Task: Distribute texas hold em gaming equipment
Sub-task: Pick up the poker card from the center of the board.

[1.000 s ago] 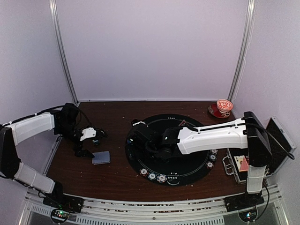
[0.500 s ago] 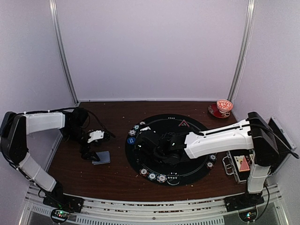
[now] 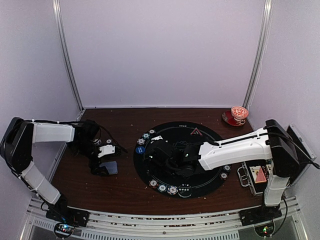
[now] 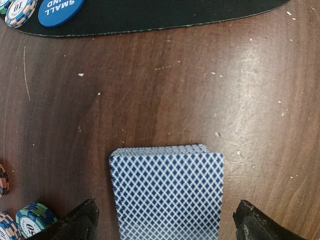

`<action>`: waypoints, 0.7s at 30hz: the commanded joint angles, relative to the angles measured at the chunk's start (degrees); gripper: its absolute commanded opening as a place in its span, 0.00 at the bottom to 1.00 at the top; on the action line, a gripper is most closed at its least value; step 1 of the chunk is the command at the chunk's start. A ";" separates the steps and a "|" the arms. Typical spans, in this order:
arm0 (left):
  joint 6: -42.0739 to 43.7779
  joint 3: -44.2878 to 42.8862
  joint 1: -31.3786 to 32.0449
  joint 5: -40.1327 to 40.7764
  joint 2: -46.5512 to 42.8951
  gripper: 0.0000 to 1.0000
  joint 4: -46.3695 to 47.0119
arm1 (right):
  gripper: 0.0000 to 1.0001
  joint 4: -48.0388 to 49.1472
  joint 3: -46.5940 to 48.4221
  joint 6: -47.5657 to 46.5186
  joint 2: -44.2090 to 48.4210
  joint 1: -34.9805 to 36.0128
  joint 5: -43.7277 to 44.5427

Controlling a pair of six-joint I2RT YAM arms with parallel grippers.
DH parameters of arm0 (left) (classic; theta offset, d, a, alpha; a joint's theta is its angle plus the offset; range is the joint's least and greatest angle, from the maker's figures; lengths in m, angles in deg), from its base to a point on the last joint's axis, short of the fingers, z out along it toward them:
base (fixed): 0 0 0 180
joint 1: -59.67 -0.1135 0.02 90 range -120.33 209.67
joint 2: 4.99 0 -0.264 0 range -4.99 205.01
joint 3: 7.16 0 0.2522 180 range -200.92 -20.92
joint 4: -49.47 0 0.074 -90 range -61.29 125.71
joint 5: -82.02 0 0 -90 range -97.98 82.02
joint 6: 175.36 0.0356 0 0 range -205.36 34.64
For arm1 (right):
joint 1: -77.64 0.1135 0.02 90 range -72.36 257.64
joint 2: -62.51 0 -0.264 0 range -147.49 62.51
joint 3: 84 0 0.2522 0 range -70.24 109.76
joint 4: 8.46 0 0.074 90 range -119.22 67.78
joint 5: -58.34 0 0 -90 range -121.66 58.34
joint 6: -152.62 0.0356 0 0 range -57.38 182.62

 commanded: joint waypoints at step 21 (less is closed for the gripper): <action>-4.32 -3.85 5.98 14.34 8.09 0.98 -2.09 | 1.00 0.74 -1.60 0.31 2.29 0.16 0.54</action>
